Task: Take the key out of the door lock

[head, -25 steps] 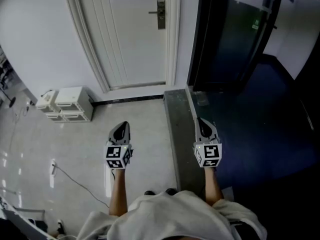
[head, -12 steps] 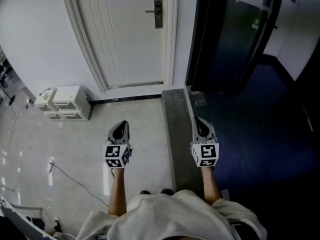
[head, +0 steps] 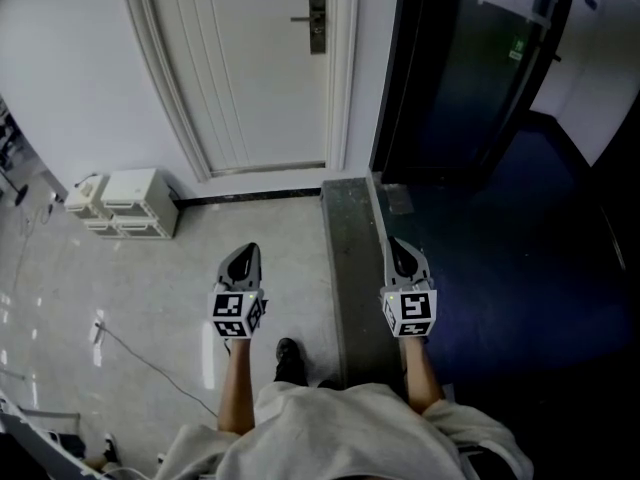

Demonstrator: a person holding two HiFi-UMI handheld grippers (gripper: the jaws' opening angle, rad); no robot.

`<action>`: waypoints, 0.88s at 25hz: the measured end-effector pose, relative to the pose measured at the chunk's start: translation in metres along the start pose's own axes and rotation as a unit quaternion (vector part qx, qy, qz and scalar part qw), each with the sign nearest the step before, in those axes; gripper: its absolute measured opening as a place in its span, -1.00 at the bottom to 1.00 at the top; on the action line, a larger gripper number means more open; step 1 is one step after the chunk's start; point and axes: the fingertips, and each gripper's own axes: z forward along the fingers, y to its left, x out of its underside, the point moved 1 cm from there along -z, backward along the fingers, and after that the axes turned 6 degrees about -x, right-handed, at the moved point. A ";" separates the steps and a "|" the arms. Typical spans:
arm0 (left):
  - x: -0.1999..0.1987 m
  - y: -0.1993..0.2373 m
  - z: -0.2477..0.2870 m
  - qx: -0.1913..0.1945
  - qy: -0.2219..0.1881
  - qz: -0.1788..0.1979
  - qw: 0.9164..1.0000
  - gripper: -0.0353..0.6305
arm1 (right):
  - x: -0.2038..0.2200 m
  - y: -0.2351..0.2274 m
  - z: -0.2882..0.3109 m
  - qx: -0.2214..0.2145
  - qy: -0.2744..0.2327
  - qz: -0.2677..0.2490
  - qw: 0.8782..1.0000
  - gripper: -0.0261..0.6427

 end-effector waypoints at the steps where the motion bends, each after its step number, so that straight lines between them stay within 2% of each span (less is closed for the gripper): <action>1: 0.001 0.003 0.003 -0.001 0.001 -0.001 1.000 -0.84 | 0.001 0.000 0.005 -0.001 0.001 0.000 1.000 -0.85; 8: 0.008 0.033 0.052 0.001 0.003 -0.002 1.000 -0.84 | 0.007 0.000 0.064 -0.006 0.005 -0.002 1.000 -0.85; 13: 0.007 0.063 0.117 0.011 0.007 -0.005 1.000 -0.84 | 0.009 -0.008 0.133 -0.007 0.009 -0.005 1.000 -0.85; 22: -0.017 0.136 0.249 0.034 0.009 -0.008 0.999 -0.84 | -0.005 -0.029 0.275 0.005 0.025 -0.011 1.000 -0.85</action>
